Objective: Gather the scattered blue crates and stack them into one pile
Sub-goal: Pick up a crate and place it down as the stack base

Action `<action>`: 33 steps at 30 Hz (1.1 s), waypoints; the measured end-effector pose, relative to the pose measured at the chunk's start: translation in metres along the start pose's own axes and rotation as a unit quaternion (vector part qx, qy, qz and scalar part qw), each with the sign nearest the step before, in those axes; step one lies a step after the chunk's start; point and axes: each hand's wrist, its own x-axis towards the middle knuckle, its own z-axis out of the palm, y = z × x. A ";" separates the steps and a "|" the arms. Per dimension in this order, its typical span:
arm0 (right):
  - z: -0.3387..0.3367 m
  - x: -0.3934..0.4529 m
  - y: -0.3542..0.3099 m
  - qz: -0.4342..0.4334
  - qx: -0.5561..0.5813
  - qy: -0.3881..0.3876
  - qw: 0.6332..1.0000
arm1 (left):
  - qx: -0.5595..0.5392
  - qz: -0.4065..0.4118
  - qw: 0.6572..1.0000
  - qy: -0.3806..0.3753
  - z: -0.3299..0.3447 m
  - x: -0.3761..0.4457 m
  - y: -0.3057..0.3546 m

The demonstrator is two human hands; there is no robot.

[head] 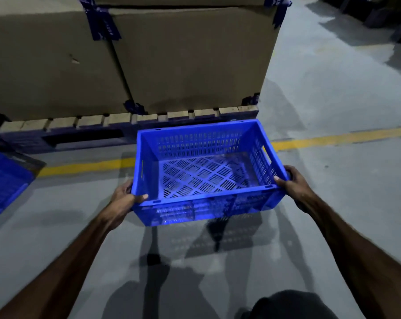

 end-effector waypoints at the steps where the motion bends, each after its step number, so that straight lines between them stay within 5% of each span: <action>1: 0.003 0.003 0.008 0.000 -0.001 0.000 1.000 | 0.000 0.003 1.000 -0.003 0.001 0.004 -0.009; 8: 0.012 0.004 0.041 -0.003 -0.022 0.022 1.000 | -0.022 0.016 0.999 -0.019 -0.002 0.006 -0.055; 33: 0.019 -0.016 0.042 -0.003 -0.037 0.054 0.998 | -0.072 0.003 0.996 -0.060 -0.002 0.002 -0.059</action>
